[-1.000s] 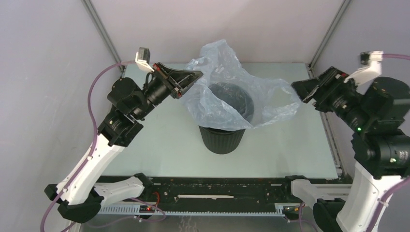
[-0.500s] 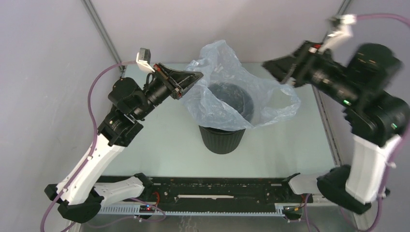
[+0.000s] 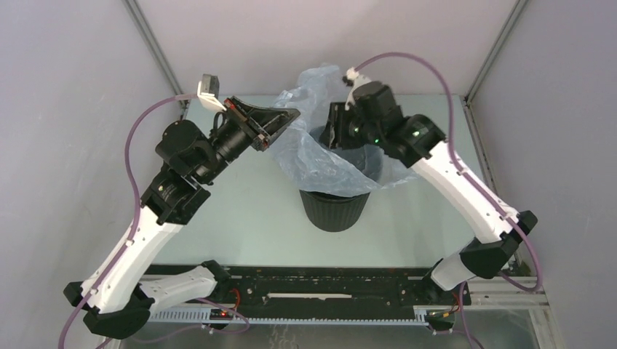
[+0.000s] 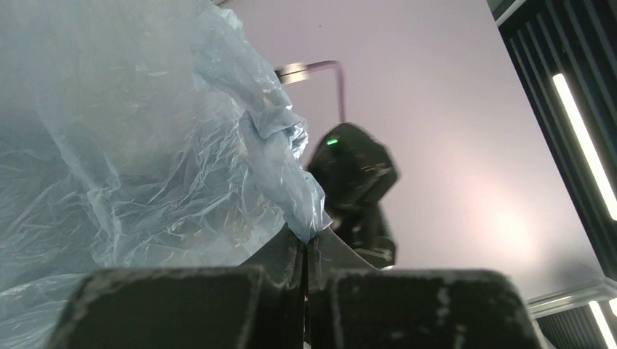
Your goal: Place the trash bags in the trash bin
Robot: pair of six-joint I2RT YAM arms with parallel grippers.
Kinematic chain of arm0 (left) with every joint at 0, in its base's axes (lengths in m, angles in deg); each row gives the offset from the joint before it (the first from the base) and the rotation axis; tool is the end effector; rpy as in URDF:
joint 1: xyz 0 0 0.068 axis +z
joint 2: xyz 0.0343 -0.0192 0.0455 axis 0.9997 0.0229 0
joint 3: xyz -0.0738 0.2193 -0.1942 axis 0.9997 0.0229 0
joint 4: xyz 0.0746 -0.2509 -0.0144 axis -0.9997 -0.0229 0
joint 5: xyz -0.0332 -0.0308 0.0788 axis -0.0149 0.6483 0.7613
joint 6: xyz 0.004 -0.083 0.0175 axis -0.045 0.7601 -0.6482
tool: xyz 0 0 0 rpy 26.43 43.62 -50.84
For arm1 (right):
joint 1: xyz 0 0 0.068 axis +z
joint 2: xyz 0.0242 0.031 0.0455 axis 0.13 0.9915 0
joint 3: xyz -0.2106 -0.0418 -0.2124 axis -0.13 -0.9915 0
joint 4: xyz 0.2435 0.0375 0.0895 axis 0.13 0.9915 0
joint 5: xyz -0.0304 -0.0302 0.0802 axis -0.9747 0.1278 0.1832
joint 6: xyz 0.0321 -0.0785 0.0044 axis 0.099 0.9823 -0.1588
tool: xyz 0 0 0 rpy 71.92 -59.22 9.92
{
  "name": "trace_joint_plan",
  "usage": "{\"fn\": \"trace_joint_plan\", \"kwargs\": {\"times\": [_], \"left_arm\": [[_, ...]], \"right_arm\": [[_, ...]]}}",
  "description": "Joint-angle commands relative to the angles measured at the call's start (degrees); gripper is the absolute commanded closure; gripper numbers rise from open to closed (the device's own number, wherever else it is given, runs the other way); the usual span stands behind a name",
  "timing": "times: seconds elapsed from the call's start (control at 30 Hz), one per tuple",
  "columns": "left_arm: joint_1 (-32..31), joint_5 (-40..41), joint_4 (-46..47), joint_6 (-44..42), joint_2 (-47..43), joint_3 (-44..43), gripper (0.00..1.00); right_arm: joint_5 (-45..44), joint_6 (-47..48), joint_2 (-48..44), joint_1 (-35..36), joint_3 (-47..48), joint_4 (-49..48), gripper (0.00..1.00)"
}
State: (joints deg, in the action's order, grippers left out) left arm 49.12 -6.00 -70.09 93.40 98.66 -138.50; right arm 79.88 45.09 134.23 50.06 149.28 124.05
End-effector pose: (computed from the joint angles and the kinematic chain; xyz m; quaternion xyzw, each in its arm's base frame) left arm 0.1586 -0.1384 0.5381 -0.1234 0.6298 -0.6293 0.4383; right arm 0.2541 0.2321 0.4819 -0.1204 0.8557 0.2787 0.4191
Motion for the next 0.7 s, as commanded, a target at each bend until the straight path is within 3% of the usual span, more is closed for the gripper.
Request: {"fn": "trace_joint_plan", "kwargs": {"times": [0.0,0.1,0.2,0.6,0.67], "left_arm": [[0.26,1.27,1.14,-1.06,-0.92,-1.25,1.00],[0.24,1.07,1.82,-0.40,-0.92,-0.50,1.00],[0.24,0.58,2.14,0.07,-0.75,-0.19,1.00],[0.20,1.83,1.93,1.38,-1.69,2.79,1.00],[0.22,1.69,1.89,1.72,-0.95,2.65,1.00]], "right_arm": [[-5.11,-2.70,-4.19,3.89,-12.23,-14.69,0.47],[-7.03,-2.88,-4.62,5.54,-20.62,-22.62,0.45],[-10.06,-2.95,-3.36,5.36,-25.11,-24.25,0.45],[-16.36,-0.96,-3.97,-2.33,-34.92,-12.97,0.45],[-16.85,-1.06,-4.34,-3.37,-35.49,-11.45,0.49]]}}
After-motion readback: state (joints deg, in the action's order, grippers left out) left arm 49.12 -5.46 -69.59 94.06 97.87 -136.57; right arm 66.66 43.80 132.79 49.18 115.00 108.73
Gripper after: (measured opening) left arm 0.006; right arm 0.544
